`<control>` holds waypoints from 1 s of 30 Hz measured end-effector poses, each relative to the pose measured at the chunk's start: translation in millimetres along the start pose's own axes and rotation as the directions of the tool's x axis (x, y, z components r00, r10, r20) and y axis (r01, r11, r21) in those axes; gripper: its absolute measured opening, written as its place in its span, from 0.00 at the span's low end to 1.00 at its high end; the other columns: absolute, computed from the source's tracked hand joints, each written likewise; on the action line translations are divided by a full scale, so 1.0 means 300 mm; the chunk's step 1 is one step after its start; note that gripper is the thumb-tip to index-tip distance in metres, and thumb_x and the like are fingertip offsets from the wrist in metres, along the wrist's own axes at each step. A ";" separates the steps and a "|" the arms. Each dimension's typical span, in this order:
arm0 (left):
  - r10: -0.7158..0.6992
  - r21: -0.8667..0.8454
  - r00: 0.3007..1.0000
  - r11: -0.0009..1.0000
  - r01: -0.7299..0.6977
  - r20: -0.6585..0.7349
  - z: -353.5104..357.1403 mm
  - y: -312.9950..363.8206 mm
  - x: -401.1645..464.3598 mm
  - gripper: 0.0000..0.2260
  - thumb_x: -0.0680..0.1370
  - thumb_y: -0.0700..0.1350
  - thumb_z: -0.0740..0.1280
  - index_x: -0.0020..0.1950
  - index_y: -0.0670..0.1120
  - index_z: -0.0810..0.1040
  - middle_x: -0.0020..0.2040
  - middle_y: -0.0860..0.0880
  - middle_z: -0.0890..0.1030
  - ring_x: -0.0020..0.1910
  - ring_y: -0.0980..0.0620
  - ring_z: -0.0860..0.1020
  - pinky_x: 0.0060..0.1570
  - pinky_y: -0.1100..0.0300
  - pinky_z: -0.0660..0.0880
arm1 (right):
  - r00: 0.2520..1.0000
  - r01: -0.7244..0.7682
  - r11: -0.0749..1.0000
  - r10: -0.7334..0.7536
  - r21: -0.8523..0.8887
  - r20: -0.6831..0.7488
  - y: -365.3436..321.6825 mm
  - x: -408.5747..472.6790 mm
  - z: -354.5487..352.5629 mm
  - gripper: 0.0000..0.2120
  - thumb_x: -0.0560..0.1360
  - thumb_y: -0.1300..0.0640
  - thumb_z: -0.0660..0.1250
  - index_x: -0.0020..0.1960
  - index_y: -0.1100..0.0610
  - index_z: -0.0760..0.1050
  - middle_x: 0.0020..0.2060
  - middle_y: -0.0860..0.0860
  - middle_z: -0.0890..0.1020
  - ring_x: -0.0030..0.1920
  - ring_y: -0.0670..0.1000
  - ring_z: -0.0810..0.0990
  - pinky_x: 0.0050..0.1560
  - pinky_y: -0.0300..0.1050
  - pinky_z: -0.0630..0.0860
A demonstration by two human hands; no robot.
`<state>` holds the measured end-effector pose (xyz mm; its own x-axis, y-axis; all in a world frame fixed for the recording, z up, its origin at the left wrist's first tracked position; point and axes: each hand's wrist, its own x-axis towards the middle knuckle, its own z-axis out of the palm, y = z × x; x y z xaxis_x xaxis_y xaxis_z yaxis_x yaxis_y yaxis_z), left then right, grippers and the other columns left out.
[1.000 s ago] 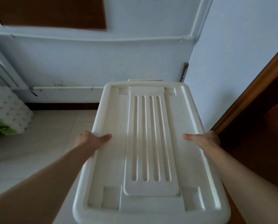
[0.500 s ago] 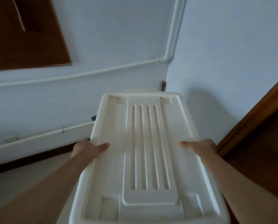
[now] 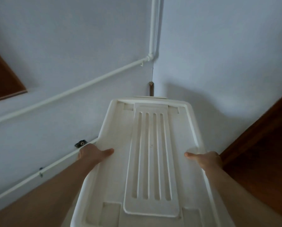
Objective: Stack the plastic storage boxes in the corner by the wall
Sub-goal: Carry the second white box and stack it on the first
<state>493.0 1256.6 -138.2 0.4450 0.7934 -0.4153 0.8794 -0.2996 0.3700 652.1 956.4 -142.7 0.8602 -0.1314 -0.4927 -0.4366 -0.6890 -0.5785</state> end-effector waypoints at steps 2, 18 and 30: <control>0.000 -0.004 0.999 1.000 0.000 0.033 -0.005 0.026 0.090 0.35 0.65 0.63 0.73 0.61 0.38 0.75 0.57 0.40 0.81 0.57 0.41 0.79 0.51 0.55 0.75 | 0.999 -0.032 0.999 0.032 0.008 -0.022 -0.026 0.028 0.043 0.40 0.61 0.46 0.79 0.61 0.72 0.72 0.58 0.65 0.79 0.59 0.62 0.78 0.51 0.47 0.75; 0.276 0.165 0.903 0.925 -0.343 0.330 -0.059 0.259 0.794 0.37 0.65 0.62 0.74 0.60 0.34 0.75 0.58 0.38 0.80 0.58 0.40 0.78 0.58 0.50 0.76 | 0.879 -0.355 0.870 0.436 0.343 -0.194 -0.185 -0.007 0.445 0.42 0.55 0.44 0.81 0.59 0.68 0.75 0.55 0.61 0.81 0.54 0.61 0.81 0.50 0.51 0.80; 0.371 0.273 0.833 0.821 -0.501 0.410 0.026 0.334 1.080 0.34 0.64 0.61 0.75 0.55 0.35 0.76 0.53 0.38 0.81 0.53 0.40 0.80 0.50 0.53 0.77 | 0.753 -0.450 0.780 0.593 0.435 -0.285 -0.161 0.015 0.777 0.39 0.55 0.42 0.80 0.55 0.68 0.77 0.51 0.62 0.82 0.51 0.61 0.82 0.47 0.47 0.78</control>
<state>726.6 1479.6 -242.3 0.7668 0.3327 -0.5490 0.5459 -0.7880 0.2848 615.5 1155.2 -268.5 0.4638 -0.7109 -0.5287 -0.8420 -0.1680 -0.5127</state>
